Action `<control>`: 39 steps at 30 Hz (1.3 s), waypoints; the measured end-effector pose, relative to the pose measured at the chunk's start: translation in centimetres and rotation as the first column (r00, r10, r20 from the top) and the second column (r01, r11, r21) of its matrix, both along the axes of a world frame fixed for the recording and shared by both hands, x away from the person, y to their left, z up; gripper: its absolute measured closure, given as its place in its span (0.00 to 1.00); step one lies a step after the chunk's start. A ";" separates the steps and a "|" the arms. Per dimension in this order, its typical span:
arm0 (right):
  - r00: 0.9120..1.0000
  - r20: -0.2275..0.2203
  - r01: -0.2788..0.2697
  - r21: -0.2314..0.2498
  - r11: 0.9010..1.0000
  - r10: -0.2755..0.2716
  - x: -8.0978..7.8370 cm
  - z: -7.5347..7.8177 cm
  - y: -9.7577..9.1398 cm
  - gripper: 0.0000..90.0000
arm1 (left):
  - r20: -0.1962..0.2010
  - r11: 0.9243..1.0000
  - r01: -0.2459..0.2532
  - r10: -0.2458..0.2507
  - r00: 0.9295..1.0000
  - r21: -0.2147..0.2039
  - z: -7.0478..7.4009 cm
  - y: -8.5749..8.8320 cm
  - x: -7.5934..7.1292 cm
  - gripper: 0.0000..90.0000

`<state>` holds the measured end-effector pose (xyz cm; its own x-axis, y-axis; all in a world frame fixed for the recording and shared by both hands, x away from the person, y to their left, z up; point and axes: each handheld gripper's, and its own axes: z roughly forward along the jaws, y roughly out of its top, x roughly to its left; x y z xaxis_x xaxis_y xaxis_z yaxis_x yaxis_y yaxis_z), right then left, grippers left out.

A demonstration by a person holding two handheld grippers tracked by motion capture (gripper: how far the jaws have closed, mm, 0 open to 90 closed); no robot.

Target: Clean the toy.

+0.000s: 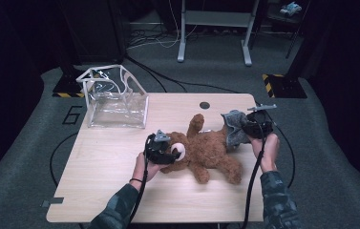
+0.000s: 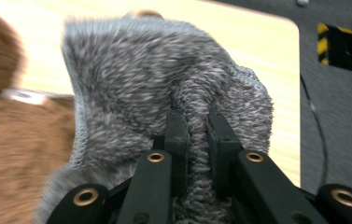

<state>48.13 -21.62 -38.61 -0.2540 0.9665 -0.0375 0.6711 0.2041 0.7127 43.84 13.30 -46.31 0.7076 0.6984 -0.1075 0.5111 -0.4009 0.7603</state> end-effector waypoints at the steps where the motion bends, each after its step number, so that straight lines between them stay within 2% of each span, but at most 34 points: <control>1: 1.000 0.014 -0.012 0.021 1.000 0.012 -0.4 0.5 0.0 0.90 | 0.000 1.000 0.000 0.000 1.000 0.001 0.0 0.0 0.0 0.51; 3: 0.998 0.043 -0.057 0.053 0.997 0.055 -1.0 1.3 0.3 0.90 | -0.001 1.000 -0.002 0.002 1.000 0.001 0.0 0.0 0.0 0.51; 6: 0.990 0.057 -0.132 0.090 0.987 0.127 -1.8 1.8 1.9 0.90 | -0.003 1.000 -0.003 0.003 1.000 0.002 0.0 0.0 0.0 0.51; 8: 0.983 0.036 -0.181 0.097 0.979 0.178 -2.0 1.4 3.3 0.90 | -0.003 1.000 -0.002 0.002 1.000 0.003 0.0 0.0 0.0 0.51; 9: 0.979 0.020 -0.206 0.080 0.975 0.205 -1.9 0.9 4.2 0.90 | -0.004 1.000 -0.002 0.002 1.000 0.003 0.0 0.0 0.0 0.51; 11: 0.976 -0.015 -0.215 0.067 0.974 0.217 -1.6 -0.3 5.1 0.90 | -0.002 1.000 0.000 0.000 1.000 0.002 0.0 0.0 0.0 0.51; 13: 0.978 -0.051 -0.202 0.028 0.979 0.203 -1.0 -1.9 5.4 0.90 | -0.003 1.000 0.002 -0.002 1.000 0.003 0.1 0.0 0.0 0.51; 15: 0.983 -0.064 -0.168 0.056 0.984 0.172 -0.4 -2.9 4.6 0.90 | -0.005 1.000 0.001 -0.001 1.000 0.004 0.1 0.0 0.0 0.51; 16: 0.988 -0.068 -0.139 0.040 0.990 0.141 -0.1 -3.3 4.0 0.90 | -0.004 1.000 -0.001 0.001 1.000 0.002 0.1 -0.1 0.0 0.51; 21: 0.994 -0.105 -0.040 -0.015 0.999 0.039 1.0 -4.3 1.6 0.90 | -0.003 1.000 -0.001 0.001 1.000 0.002 0.1 -0.1 0.1 0.51; 24: 0.992 -0.127 0.001 0.000 1.000 -0.001 1.5 -4.8 -0.2 0.90 | -0.008 1.000 -0.001 0.001 1.000 0.002 0.1 0.0 0.1 0.51; 26: 0.993 -0.115 0.018 0.026 0.999 -0.015 1.2 -4.5 -1.0 0.90 | -0.009 1.000 -0.001 0.001 1.000 0.000 0.1 0.0 0.1 0.51; 28: 0.997 -0.075 0.016 0.056 0.998 -0.012 0.6 -3.6 -1.3 0.90 | -0.008 1.000 -0.001 0.001 1.000 0.000 0.1 0.0 0.1 0.51; 30: 0.999 -0.048 0.007 0.076 0.997 -0.003 0.0 -2.7 -1.3 0.90 | -0.008 1.000 -0.001 0.001 1.000 0.001 0.1 0.0 0.1 0.51; 32: 0.999 -0.011 -0.034 0.112 0.993 0.036 -0.7 -1.5 -0.8 0.90 | -0.008 1.000 -0.003 0.003 1.000 0.000 0.0 0.0 0.1 0.51; 36: 0.991 0.020 -0.133 0.140 0.981 0.131 -1.4 -0.3 1.1 0.90 | -0.012 1.000 -0.004 0.004 1.000 -0.005 0.1 -0.1 0.1 0.51; 39: 0.979 0.009 -0.201 0.148 0.968 0.202 -1.5 -0.5 3.2 0.90 | -0.013 1.000 -0.002 0.002 1.000 -0.003 0.1 0.0 0.1 0.51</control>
